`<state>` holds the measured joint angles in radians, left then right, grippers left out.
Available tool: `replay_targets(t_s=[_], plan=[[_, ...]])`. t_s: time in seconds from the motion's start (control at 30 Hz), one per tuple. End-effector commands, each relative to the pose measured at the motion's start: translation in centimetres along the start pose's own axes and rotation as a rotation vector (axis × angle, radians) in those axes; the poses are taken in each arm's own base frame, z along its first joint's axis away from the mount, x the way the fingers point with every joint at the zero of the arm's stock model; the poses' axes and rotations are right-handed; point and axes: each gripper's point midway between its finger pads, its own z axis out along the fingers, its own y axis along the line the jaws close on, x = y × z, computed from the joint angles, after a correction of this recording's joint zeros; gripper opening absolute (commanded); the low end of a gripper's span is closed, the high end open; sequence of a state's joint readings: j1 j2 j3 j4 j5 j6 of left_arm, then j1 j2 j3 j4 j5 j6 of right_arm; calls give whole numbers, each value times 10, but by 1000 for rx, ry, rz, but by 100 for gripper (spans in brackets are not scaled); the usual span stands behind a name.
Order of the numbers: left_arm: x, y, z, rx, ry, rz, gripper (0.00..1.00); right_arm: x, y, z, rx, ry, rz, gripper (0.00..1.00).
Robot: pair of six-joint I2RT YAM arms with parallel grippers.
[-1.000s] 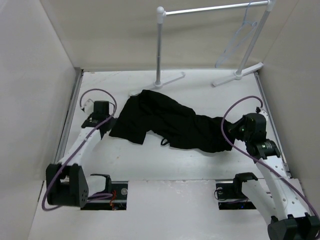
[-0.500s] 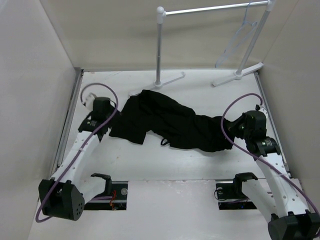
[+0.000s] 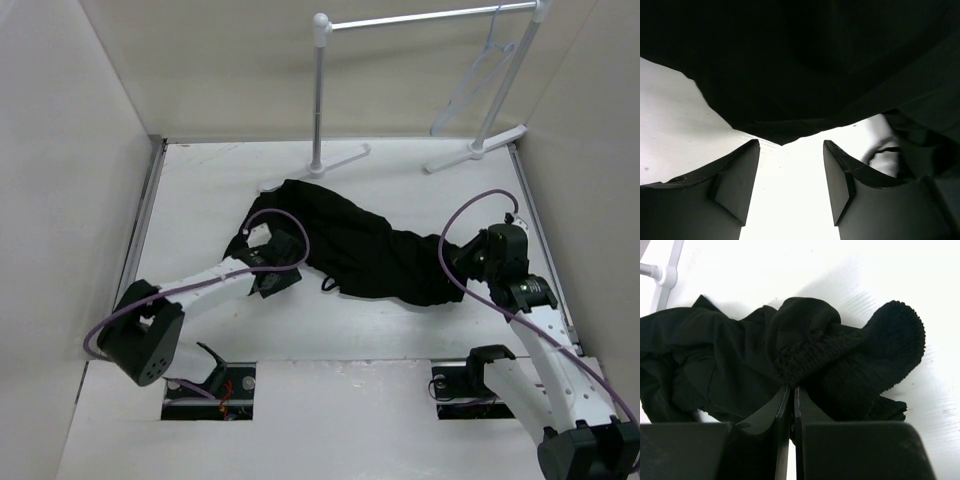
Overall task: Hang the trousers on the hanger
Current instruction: Flatten out the trousers at the center of the board.
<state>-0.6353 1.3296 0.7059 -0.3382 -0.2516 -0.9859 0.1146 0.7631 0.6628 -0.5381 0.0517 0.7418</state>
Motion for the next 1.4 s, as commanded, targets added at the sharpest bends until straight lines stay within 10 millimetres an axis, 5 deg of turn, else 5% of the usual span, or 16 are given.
replay_targets(t_s=[0.0, 0.1, 0.23, 0.37, 0.43, 0.6, 0.73, 0.93, 1.07, 1.2, 1.3, 1.37], plan=[[-11, -2, 7, -77, -81, 42, 52, -7, 15, -4, -71, -36, 7, 11], [-17, 17, 16, -214, -128, 115, 51, -6, 16, -5, -82, -34, 9, 12], [-24, 19, 26, -284, -171, 213, 50, -1, 14, -5, -86, -28, 10, 12], [-26, 31, 34, -339, -173, 231, 11, 0, 12, -6, -89, -34, 14, 12], [-34, 35, 21, -328, -200, 210, 4, 0, 12, -8, -95, -34, 15, 12], [-85, 48, -55, -246, -350, 73, 0, 2, 11, -11, -97, -28, 7, 11], [-150, 74, -139, -213, -526, -116, 0, 0, 12, -14, -99, -31, -5, 10], [-240, 83, -259, -112, -799, -306, 0, -18, 34, -31, -157, -72, -31, 8], [-284, 77, -335, -22, -959, -393, 0, -32, 67, -73, -276, -120, -91, 6], [-302, 82, -393, 19, -1083, -454, 0, -51, 95, -149, -455, -206, -107, 6], [-309, 100, -418, -35, -1172, -484, 1, -66, 93, -195, -520, -309, -92, 7], [-319, 108, -420, -80, -1208, -483, 2, -65, 83, -188, -493, -338, -96, 8]])
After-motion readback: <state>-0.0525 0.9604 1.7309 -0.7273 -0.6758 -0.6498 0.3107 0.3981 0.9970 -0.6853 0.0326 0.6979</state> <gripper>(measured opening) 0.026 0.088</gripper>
